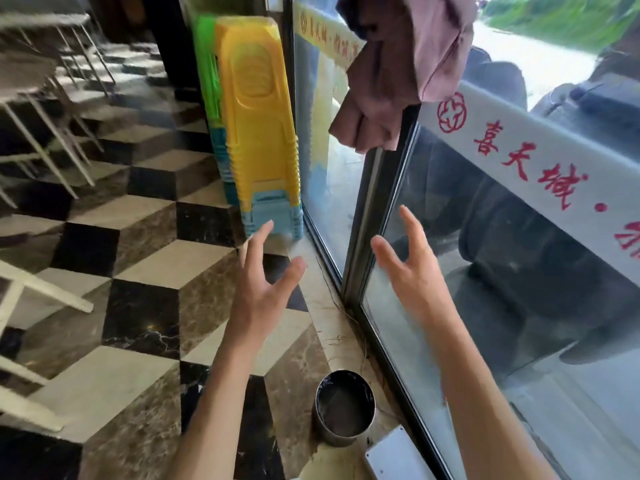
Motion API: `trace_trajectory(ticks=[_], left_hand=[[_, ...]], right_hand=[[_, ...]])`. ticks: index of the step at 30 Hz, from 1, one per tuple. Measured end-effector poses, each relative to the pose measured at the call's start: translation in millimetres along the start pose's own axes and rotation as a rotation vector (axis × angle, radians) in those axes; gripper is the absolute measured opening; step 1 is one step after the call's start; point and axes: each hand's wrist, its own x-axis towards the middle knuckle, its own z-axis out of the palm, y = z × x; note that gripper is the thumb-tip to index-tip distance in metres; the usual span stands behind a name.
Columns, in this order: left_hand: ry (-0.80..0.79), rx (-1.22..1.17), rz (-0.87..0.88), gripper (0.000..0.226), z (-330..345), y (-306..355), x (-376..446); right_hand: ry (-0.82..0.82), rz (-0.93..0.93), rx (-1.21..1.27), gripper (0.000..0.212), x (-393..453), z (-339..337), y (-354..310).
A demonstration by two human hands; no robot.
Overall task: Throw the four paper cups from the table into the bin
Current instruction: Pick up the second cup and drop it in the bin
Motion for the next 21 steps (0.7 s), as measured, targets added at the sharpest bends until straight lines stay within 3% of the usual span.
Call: trace_trajectory(ticks=[8,15,21], left_hand=[[0.101,-0.003,0.079,0.070,-58.9,35.8,10.1],[0.292,0.043,-0.009,0.064,-111.0,41.3,-31.8],[0.586,0.091,-0.105,0.070,-159.9,53.3,-121.2]], right_hand=[[-0.030,-0.162,-0.001,0.078,3.0,18.3,-65.2],[-0.211,-0.318,0.085,0.067,-6.3,54.0,-96.8],[-0.484,-0.442,0.137,0.082,-45.3,99.9,-135.1]])
